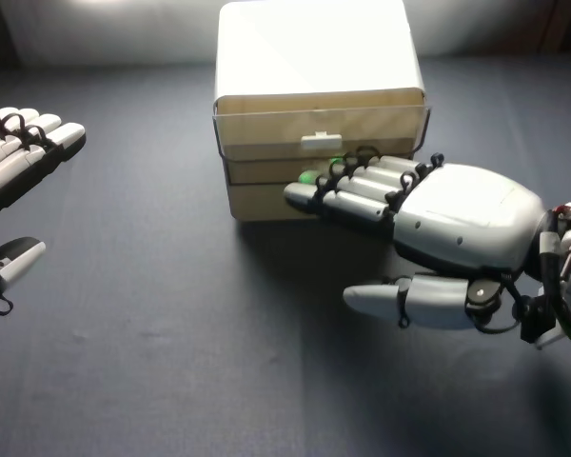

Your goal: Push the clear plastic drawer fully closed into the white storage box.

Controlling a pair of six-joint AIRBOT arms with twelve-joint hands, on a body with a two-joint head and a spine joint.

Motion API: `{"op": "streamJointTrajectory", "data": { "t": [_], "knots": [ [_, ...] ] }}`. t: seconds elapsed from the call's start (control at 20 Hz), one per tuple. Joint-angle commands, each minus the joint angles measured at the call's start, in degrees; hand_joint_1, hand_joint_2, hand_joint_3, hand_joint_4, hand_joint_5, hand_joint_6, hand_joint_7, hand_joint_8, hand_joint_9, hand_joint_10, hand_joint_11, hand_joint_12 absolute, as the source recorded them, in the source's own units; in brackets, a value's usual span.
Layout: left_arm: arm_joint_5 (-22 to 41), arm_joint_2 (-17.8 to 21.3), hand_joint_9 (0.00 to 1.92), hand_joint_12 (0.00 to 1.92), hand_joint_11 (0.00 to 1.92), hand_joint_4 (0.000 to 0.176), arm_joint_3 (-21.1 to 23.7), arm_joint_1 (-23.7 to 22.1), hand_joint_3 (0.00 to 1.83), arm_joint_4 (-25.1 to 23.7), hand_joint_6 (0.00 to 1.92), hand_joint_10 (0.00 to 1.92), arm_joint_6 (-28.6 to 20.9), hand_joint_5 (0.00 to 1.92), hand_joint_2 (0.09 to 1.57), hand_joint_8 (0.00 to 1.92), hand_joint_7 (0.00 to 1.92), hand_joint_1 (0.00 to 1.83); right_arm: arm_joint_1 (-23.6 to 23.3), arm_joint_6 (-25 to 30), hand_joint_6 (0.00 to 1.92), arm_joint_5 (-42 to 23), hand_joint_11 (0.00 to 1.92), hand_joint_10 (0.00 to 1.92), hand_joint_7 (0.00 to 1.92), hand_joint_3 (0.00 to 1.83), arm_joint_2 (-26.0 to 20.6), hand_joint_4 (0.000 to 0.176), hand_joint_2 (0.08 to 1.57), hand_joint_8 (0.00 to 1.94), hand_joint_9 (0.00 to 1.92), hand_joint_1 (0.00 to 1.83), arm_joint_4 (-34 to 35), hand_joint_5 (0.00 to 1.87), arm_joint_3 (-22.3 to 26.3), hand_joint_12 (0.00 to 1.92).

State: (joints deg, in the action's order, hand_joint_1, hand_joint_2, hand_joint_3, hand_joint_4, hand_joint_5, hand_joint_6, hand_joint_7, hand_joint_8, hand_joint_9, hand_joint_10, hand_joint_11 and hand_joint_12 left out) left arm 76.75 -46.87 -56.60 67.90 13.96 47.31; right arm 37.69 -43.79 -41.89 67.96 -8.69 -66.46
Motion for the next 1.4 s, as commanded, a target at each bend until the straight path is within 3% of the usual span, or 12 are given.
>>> {"op": "streamJointTrajectory", "data": {
  "t": [0.0, 0.15, 0.5, 0.6, 0.7, 0.75, 0.9, 0.95, 1.0, 1.15, 1.2, 1.35],
  "knots": [
    [7.22, 0.22, 0.0, 0.0, 0.0, 0.008, -0.15, -0.28, 0.0, 0.58, 0.0, 0.0, 0.02, 0.0, 1.54, 0.0, 0.0, 0.71, -1.15, -0.5, 0.0, -7.85, 0.0, 0.0, 0.0, 0.01, -0.18, 0.0, 1.44, 0.0, 0.0, 0.31, 1.61, 0.0, -0.23, 0.0],
    [7.21, 0.16, 0.0, 0.0, 0.0, 0.017, -0.18, -0.28, 0.0, 0.58, 0.0, 0.0, 0.02, 0.0, 1.55, 0.0, 0.0, 0.7, -1.53, -1.82, 0.0, -7.66, 0.0, 0.0, 0.0, 0.0, -0.16, 0.0, 1.4, 0.0, 0.0, 0.49, 3.73, 0.0, -0.81, 0.0],
    [7.35, 0.11, 0.0, 0.0, 0.0, 0.006, -0.17, -0.26, 0.0, 0.58, 0.0, 0.0, 0.02, 0.0, 1.55, 0.0, 0.0, 0.67, -1.81, -2.44, 0.01, -7.74, 0.0, 0.0, 0.0, 0.0, -0.22, 0.0, 1.37, 0.0, 0.0, 0.54, 4.75, 0.04, -0.61, 0.0],
    [7.49, 0.11, 0.0, 0.0, 0.0, 0.008, -0.13, -0.19, 0.0, 0.65, 0.0, 0.0, 0.01, 0.0, 1.55, 0.0, 0.0, 0.68, -1.81, -1.94, 0.0, -8.99, 0.04, 0.01, 0.0, 0.01, -1.36, 0.0, 1.4, 0.0, 0.01, 0.45, 2.82, 0.03, 0.83, 0.02],
    [7.63, 0.12, 0.0, 0.0, 0.0, 0.028, -0.09, -0.07, 0.0, 0.85, 0.0, 0.0, 0.01, 0.0, 1.55, 0.0, 0.0, 0.66, -1.81, 0.46, 0.0, -10.6, 0.0, 0.0, 0.0, 0.01, -1.76, 0.0, 1.43, 0.0, 0.0, 0.19, -0.19, 0.0, 2.08, 0.04],
    [7.7, 0.12, 0.0, 0.0, 0.0, 0.028, -0.07, -0.01, 0.0, 0.89, 0.0, 0.0, 0.01, 0.0, 1.55, 0.0, 0.0, 0.66, -1.8, 1.55, 0.0, -11.32, 0.0, 0.0, 0.0, 0.01, -1.77, 0.0, 1.4, 0.0, 0.02, 0.26, -1.32, 0.0, 2.55, 0.18],
    [8.05, 0.16, 0.0, 0.0, 0.0, 0.015, 0.03, 0.22, 0.0, 1.14, 0.0, 0.0, 0.01, 0.0, 1.54, 0.0, 0.0, 0.71, -1.66, 3.63, 0.0, -12.85, 0.0, 0.0, 0.01, 0.0, -1.96, 0.0, 1.38, 0.0, 0.03, 0.35, -4.29, 0.0, 4.22, 0.2],
    [8.3, 0.18, 0.0, 0.0, 0.0, 0.018, 0.08, 0.4, 0.0, 1.28, 0.0, 0.0, 0.01, 0.0, 1.54, 0.0, 0.0, 0.69, -1.18, 4.5, 0.0, -13.42, 0.0, 0.01, 0.04, 0.0, -2.21, 0.0, 1.37, 0.0, 0.07, 0.4, -5.24, 0.03, 4.66, 0.36],
    [8.49, 0.2, 0.0, 0.0, 0.0, 0.016, 0.13, 0.59, 0.0, 1.41, 0.0, 0.0, 0.01, 0.0, 1.54, 0.0, 0.0, 0.69, -0.63, 5.67, 0.0, -14.18, 0.0, 0.01, 0.05, 0.0, -2.46, 0.0, 1.39, 0.0, 0.09, 0.31, -6.11, 0.04, 5.04, 0.46],
    [8.76, 0.23, 0.0, 0.0, 0.0, 0.014, 0.25, 0.8, 0.0, 1.59, 0.0, 0.0, 0.0, 0.0, 1.55, 0.0, 0.0, 0.68, 1.25, 8.77, 0.01, -16.3, 0.0, 0.02, 0.1, 0.0, -3.52, 0.0, 1.39, 0.01, 0.14, 0.35, -8.56, 0.08, 6.41, 0.52],
    [8.87, 0.23, 0.0, 0.0, 0.0, 0.001, 0.31, 0.84, 0.0, 1.61, 0.0, 0.0, 0.0, 0.0, 1.55, 0.0, 0.0, 0.69, 1.76, 9.18, 0.02, -16.99, 0.0, 0.02, 0.13, 0.0, -4.03, 0.0, 1.38, 0.01, 0.18, 0.38, -8.84, 0.13, 6.89, 0.64],
    [9.66, 0.33, 0.0, 0.0, 0.0, 0.0, 0.53, 1.37, 0.0, 1.87, 0.0, 0.0, 0.0, 0.02, 1.52, 0.0, 0.0, 0.75, 3.62, 9.68, 0.0, -20.88, 0.0, 0.01, 0.14, 0.0, -7.63, 0.0, 1.38, 0.0, 0.18, 0.38, -9.0, 0.05, 9.01, 0.6]
  ]
}}
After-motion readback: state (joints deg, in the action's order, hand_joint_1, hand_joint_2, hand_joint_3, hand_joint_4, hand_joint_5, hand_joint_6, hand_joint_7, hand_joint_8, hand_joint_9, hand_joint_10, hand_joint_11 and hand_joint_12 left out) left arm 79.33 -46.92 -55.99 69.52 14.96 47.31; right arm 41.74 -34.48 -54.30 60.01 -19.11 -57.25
